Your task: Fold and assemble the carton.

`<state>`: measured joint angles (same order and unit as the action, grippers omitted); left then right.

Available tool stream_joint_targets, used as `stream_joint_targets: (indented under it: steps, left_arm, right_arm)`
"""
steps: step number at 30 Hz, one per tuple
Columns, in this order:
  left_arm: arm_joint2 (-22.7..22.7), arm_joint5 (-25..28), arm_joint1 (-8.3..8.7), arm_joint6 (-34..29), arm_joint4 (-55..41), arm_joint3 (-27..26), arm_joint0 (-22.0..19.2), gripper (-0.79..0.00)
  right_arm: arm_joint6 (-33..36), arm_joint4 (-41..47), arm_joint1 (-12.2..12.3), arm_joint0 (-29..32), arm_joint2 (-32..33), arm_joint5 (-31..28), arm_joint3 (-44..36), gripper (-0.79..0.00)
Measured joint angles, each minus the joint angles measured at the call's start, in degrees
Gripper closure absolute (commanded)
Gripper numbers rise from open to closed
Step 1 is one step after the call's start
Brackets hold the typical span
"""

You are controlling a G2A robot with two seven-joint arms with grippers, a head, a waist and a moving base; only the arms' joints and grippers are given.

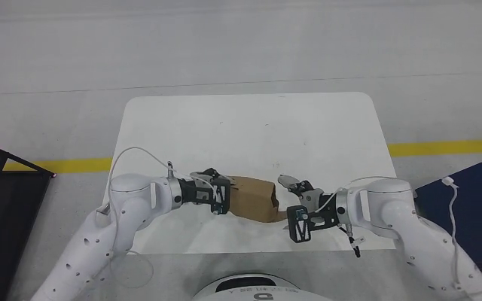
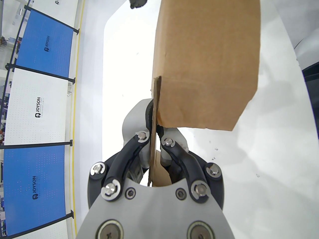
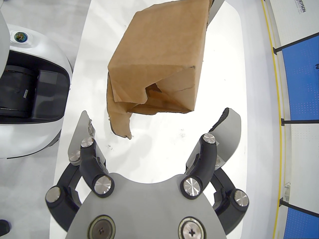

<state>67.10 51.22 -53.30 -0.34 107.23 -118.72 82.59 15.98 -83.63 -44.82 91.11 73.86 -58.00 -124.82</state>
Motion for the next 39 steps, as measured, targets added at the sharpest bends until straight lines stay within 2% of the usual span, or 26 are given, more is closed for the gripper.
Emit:
stream_joint_targets:
  steps: [1,4,7,9,18,23,27,36,39]
  left_arm:
    - [-0.05,0.0,0.02,0.02,0.07,-0.06,0.02,0.0]
    - [-0.23,0.02,0.08,0.09,0.27,-0.18,0.06,0.0]
    - [-0.32,0.12,0.14,0.19,0.35,-0.21,0.03,0.0]
    - [-0.34,0.1,0.17,0.26,0.34,-0.19,0.01,0.0]
    - [-0.49,0.07,0.31,0.48,0.22,-0.17,-0.08,0.0]
    - [-0.65,0.22,0.38,0.49,0.18,-0.07,-0.21,0.0]
    - [-0.79,0.26,0.42,0.54,-0.04,0.13,-0.41,0.0]
    - [-0.92,-0.17,0.38,0.37,-1.52,0.84,-1.05,0.0]
    - [-0.79,-0.57,0.32,0.43,-2.79,1.28,-1.28,0.0]
  right_arm:
    - [0.0,-0.07,0.05,-0.19,-0.34,0.0,0.12,-0.566]
    - [-0.03,-0.09,0.22,-0.84,-1.34,0.0,0.45,-0.514]
    - [-0.22,0.06,0.43,-1.43,-2.06,0.0,0.67,-0.517]
    - [-0.4,0.31,0.56,-1.78,-2.33,0.0,0.77,-0.486]
    - [-0.6,1.64,0.85,-2.99,-3.12,0.0,1.12,-0.483]
    - [-0.61,2.3,0.84,-3.65,-3.25,0.0,1.66,-0.397]
    - [-0.46,2.74,0.79,-4.14,-3.34,0.01,2.01,-0.372]
    - [-0.89,4.21,0.6,-4.86,-3.36,1.6,2.89,-0.391]
    - [-1.24,4.52,0.55,-4.9,-3.17,2.44,3.17,-0.446]
